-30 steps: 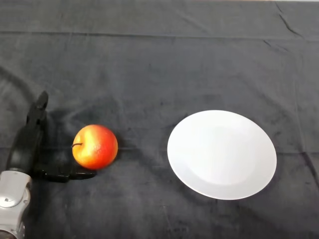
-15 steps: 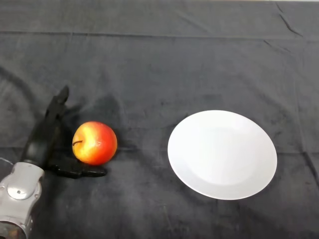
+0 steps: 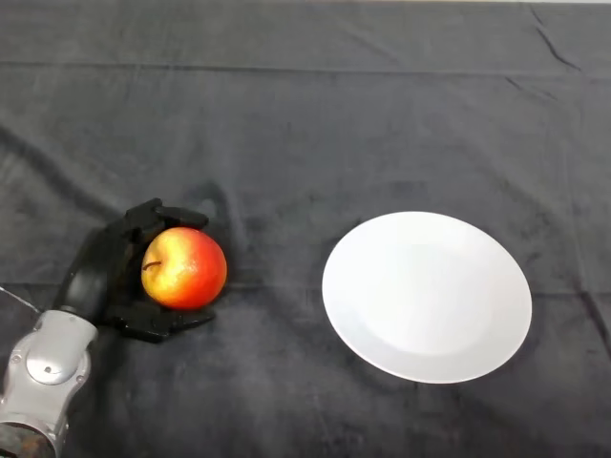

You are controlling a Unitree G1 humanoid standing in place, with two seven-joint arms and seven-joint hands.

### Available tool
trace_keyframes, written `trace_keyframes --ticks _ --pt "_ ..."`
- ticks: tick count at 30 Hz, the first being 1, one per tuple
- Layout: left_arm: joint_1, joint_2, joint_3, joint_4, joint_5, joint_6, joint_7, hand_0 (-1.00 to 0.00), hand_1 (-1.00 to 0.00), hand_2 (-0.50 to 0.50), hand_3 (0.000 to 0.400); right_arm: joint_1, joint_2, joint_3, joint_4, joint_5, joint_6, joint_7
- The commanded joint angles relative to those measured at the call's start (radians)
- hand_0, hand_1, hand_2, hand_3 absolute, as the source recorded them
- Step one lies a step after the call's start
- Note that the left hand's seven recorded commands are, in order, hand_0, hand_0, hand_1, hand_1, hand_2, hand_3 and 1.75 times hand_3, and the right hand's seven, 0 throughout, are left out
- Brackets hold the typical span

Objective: Move the apple to the plate

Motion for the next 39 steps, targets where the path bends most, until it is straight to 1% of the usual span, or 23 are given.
trace_keyframes --ticks 1,8,13,17,22,27,32,36,39 --pt "0.006 -0.014 -0.062 -0.023 0.042 -0.004 -0.025 -1.0 -1.0 0.0 0.4 -0.009 -0.017 -0.002 -0.01 0.0176 -0.006 -0.0016" --pt "-0.01 -0.034 -0.084 -0.024 0.055 -0.008 -0.027 -1.0 -1.0 0.0 0.4 -0.009 -0.017 -0.002 -0.01 0.0177 -0.006 -0.0015" --pt "-0.051 -0.052 -0.092 -0.031 0.05 -0.031 -0.03 -1.0 -1.0 0.0 0.4 -0.009 -0.017 -0.002 -0.01 0.0178 -0.006 -0.0015" --pt "-0.089 -0.065 -0.091 -0.037 0.039 -0.078 -0.029 -1.0 -1.0 0.0 0.4 -0.009 -0.017 -0.002 -0.009 0.0179 -0.006 -0.0013" --pt "-0.133 -0.088 -0.093 -0.045 0.028 -0.165 -0.014 -1.0 -1.0 0.0 0.4 -0.01 -0.017 -0.0021 -0.009 0.018 -0.007 -0.0011" --pt "-0.158 -0.119 -0.112 -0.054 0.04 -0.26 0.028 -1.0 -1.0 0.0 0.4 -0.01 -0.018 -0.0023 -0.008 0.0182 -0.007 -0.0007" --pt "-0.18 -0.147 -0.148 -0.058 0.066 -0.337 0.078 -1.0 -1.0 0.0 0.4 -0.01 -0.018 -0.0026 -0.006 0.0183 -0.007 -0.0001" --pt "-0.196 -0.171 -0.193 -0.058 0.107 -0.374 0.135 -1.0 -1.0 0.0 0.4 -0.011 -0.019 -0.0029 -0.005 0.0185 -0.007 0.0004" --pt "-0.21 -0.192 -0.239 -0.056 0.139 -0.381 0.18 -1.0 -1.0 0.0 0.4 -0.011 -0.019 -0.0031 -0.004 0.0186 -0.007 0.0008"
